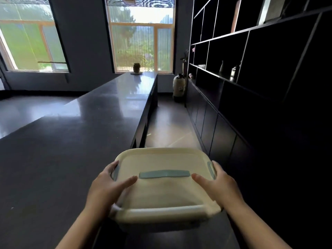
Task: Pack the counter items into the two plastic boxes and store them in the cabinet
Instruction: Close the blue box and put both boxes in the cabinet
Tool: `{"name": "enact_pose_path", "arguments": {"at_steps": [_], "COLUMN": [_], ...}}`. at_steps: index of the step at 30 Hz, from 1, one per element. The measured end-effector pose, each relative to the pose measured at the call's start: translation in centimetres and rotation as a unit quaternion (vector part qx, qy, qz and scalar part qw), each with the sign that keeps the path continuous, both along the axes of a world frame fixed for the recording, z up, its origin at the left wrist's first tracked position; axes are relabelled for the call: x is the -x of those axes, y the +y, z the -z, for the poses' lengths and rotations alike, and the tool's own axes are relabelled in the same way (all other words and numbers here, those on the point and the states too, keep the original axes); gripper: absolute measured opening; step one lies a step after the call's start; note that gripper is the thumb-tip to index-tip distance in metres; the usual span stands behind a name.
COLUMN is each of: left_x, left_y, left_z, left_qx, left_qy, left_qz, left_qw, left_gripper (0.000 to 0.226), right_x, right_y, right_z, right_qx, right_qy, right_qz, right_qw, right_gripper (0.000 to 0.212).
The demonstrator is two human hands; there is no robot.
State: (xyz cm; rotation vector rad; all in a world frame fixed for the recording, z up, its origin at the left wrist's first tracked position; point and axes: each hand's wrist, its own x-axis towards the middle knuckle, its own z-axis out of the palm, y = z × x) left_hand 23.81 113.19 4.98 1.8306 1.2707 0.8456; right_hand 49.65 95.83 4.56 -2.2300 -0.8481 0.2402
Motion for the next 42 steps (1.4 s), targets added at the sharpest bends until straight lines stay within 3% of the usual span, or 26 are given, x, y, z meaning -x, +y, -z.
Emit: {"name": "enact_pose_path", "arguments": {"at_steps": [14,29,42], "left_x": [-24.3,-48.9,-70.0], "left_y": [22.2,42.0,67.2], "left_z": [-0.1,0.6,-1.5], "left_qx": [0.009,0.017,-0.007], "left_qy": [-0.027,-0.017,0.005], "left_qz": [0.13,0.115,0.176], "left_qw": [0.991,0.993,0.984], "left_gripper": [0.09,0.093,0.088], "right_x": [-20.8,-46.3,-63.7], "right_y": [17.4,38.6,61.1], "right_z": [-0.9,-1.1,-0.7], "right_qx": [0.019,0.017,-0.02], "right_qy": [0.02,0.015,0.056], "right_qz": [0.093,0.085,0.154], "right_qw": [0.995,0.996,0.986], "right_gripper": [0.093,0.098,0.097]}}
